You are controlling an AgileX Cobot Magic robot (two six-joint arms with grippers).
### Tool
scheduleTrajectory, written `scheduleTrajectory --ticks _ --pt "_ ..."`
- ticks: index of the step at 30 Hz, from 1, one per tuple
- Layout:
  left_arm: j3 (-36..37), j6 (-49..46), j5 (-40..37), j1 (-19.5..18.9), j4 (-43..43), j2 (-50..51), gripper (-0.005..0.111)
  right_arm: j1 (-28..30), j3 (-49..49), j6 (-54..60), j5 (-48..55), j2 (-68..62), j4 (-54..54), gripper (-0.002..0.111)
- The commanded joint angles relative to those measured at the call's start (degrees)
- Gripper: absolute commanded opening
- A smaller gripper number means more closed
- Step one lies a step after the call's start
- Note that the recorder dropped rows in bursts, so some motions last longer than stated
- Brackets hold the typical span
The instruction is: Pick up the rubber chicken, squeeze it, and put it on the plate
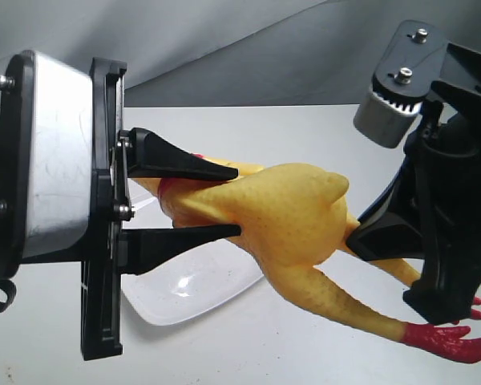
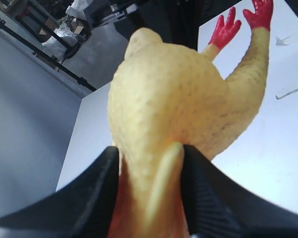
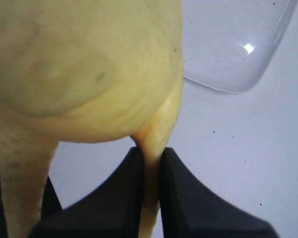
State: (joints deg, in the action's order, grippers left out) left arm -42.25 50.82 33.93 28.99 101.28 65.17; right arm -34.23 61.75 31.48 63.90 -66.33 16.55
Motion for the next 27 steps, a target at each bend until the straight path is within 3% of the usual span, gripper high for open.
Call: scheduleTrajectory --ticks 1,4,6,9,11,12,14,17,20,22,23,27 --pt "-0.37 1.81 0.47 0.44 -1.34 -0.38 0.0 0.14 0.04 0.22 -1.49 0.09 2.06 0.0" --pt "-0.38 1.95 -0.74 0.44 -1.34 -0.38 0.003 0.14 0.04 0.22 -1.35 0.09 2.06 0.0" --pt "-0.38 3.18 -1.0 0.44 -1.34 -0.38 0.013 0.14 0.04 0.22 -1.2 0.09 2.06 0.0" --pt "-0.38 3.18 -1.0 0.44 -1.34 -0.38 0.04 0.14 0.04 0.22 -0.8 0.09 2.06 0.0" --pt "-0.38 3.98 -1.34 0.44 -1.34 -0.38 0.067 0.14 0.04 0.22 -0.8 0.09 2.06 0.0" --pt "-0.38 9.03 -3.04 0.44 -1.34 -0.38 0.083 0.14 0.04 0.22 -0.8 0.09 2.06 0.0" --pt "-0.38 11.34 -4.87 0.44 -1.34 -0.38 0.088 0.14 0.04 0.22 -0.8 0.09 2.06 0.0" --pt "-0.38 11.34 -3.98 0.44 -1.34 -0.38 0.081 0.14 0.04 0.22 -0.81 0.09 1.82 0.0" --pt "-0.38 11.34 -3.32 0.44 -1.34 -0.38 0.043 0.14 0.04 0.22 -0.81 0.09 1.82 0.0" --pt "-0.38 10.3 0.27 0.44 -1.34 -0.38 0.008 0.14 0.04 0.22 -0.81 0.09 1.82 0.0" --pt "-0.38 9.68 1.72 0.44 -1.34 -0.38 0.001 0.14 0.04 0.22 -0.81 0.09 1.82 0.0" --pt "-0.38 9.59 1.74 0.44 -1.34 -0.38 0.001 0.14 0.04 0.22 -0.81 0.09 1.82 0.0"
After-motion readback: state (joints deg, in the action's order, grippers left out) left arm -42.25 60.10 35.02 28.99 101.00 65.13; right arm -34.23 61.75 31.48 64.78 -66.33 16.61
